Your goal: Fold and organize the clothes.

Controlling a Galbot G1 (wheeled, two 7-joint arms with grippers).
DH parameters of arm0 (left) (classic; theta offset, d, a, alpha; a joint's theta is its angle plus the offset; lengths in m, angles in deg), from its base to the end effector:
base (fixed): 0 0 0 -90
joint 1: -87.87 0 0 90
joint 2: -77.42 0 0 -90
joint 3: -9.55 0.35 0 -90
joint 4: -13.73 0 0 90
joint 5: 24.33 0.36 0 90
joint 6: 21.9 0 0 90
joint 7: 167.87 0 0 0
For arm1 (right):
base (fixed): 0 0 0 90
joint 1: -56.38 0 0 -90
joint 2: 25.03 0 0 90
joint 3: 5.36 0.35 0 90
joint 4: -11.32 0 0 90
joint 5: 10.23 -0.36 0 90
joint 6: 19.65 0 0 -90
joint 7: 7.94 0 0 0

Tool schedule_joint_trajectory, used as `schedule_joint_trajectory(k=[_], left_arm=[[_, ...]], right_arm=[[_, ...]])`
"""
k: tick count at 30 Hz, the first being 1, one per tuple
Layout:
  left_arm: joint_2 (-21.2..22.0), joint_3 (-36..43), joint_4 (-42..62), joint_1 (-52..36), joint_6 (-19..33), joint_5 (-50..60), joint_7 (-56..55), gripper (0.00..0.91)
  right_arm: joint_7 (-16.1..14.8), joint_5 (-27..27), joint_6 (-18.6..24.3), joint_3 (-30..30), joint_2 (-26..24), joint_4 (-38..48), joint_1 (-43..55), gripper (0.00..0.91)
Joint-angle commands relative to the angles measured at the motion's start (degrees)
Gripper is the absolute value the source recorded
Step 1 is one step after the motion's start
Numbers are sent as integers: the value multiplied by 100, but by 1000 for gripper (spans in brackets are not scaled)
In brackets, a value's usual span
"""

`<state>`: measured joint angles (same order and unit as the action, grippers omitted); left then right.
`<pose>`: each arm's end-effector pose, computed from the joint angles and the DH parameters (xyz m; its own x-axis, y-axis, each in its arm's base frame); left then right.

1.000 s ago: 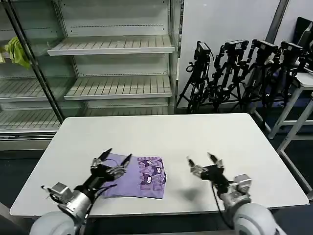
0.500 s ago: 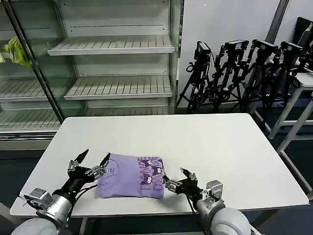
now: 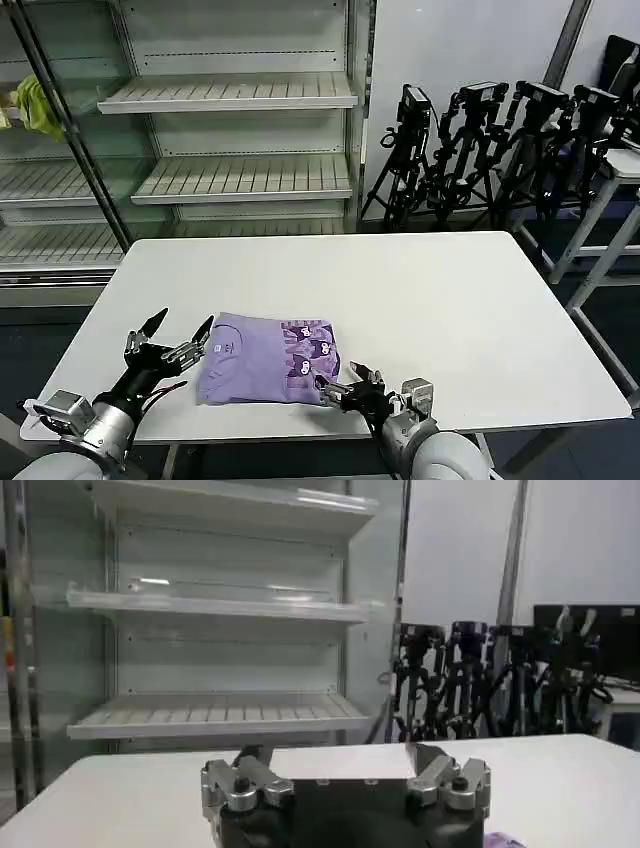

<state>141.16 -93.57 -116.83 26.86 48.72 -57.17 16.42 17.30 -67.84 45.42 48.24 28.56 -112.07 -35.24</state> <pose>0.1959 0.1070 -0.1960 -0.9676 0.2255 0.1135 0.2201 0.9737 -0.0582 0.2354 0.0534 -0.2349 -0.7338 -0.5243 0.4321 -0.4039 0.8481 0.3430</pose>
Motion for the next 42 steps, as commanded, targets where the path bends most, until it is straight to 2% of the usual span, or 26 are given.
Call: schedule_joint_trajectory(k=[1,15,16,17,18,19,20,22,42], left_arm=[[36,-71,4,66,27,11,5,907],[101,-45,18,98,123,-1,15,907],[108,-33,11,96,123,-2,14,907],[114,-23,0,92,123,-2,14,907],[117,-15,-4,92,122,-1,14,907],[119,-11,-11,94,122,-1,13,907],[120,-9,-21,98,122,-6,13,907],[121,-9,-46,109,122,-24,14,907],[125,-45,-95,142,164,-69,15,907]], right_arm=[[42,-88,-20,-91,228,173,15,907],[11,1,-8,-6,491,379,10,907],[9,13,-7,-5,506,387,6,675],[4,27,-4,-5,524,399,5,554],[-1,36,-5,-4,535,406,5,343],[-5,49,-5,-5,547,411,4,242],[-13,70,-6,-9,565,419,4,91],[-19,83,-6,-12,577,418,2,0],[-71,278,94,222,522,391,-134,0]])
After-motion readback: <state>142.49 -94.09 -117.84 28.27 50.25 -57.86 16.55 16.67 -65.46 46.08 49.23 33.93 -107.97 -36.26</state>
